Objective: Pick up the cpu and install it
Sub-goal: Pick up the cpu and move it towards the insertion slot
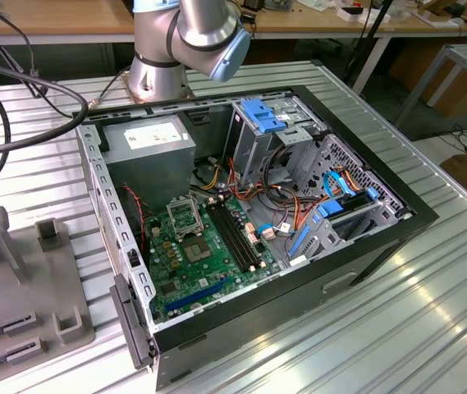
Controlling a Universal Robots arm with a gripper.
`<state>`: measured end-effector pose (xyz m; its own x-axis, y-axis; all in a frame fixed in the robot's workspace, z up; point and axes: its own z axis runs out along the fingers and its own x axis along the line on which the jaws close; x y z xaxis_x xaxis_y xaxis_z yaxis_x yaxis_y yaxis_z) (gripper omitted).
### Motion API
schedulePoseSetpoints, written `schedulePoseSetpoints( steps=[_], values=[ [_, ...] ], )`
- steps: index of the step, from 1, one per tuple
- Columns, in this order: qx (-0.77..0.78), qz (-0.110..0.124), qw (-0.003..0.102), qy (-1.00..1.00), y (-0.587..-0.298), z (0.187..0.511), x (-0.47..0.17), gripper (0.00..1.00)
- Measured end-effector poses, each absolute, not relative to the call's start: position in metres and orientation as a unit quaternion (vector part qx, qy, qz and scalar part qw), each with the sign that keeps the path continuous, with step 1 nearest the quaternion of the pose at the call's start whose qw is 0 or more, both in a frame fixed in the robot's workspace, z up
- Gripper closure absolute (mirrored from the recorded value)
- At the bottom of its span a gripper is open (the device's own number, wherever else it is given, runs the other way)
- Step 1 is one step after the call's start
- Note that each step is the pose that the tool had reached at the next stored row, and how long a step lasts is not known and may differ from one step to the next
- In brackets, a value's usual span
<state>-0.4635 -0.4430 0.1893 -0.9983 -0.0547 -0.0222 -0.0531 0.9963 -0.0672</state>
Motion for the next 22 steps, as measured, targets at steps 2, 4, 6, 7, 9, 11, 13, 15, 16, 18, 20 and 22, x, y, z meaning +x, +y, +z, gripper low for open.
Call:
schedulePoseSetpoints(
  steps=[2, 4, 6, 7, 9, 11, 13, 15, 16, 18, 20, 22],
  values=[
    [-0.027, -0.033, 0.012, 0.999, -0.443, 0.1893, -0.4635, 0.49],
    [-0.027, -0.033, 0.012, 0.999, -0.443, 0.1893, -0.4635, 0.47],
    [-0.027, -0.033, 0.012, 0.999, -0.443, 0.1893, -0.4635, 0.41],
    [-0.027, -0.033, 0.012, 0.999, -0.443, 0.1893, -0.4635, 0.41],
    [-0.027, -0.033, 0.012, 0.999, -0.443, 0.1894, -0.4635, 0.41],
    [-0.027, -0.033, 0.012, 0.999, -0.443, 0.1898, -0.4635, 0.41],
    [-0.027, -0.033, 0.012, 0.999, -0.443, 0.1913, -0.4635, 0.41],
    [-0.027, -0.033, 0.012, 0.999, -0.443, 0.1917, -0.4634, 0.41],
    [-0.027, -0.033, 0.012, 0.999, -0.4429, 0.1918, -0.4631, 0.41],
    [-0.027, -0.033, 0.011, 0.999, -0.443, 0.1918, -0.4616, 0.41],
    [-0.027, -0.033, 0.01, 0.999, -0.443, 0.1917, -0.4607, 0.41],
    [-0.027, -0.033, 0.01, 0.999, -0.443, 0.1917, -0.4607, 0.41]
  ],
)
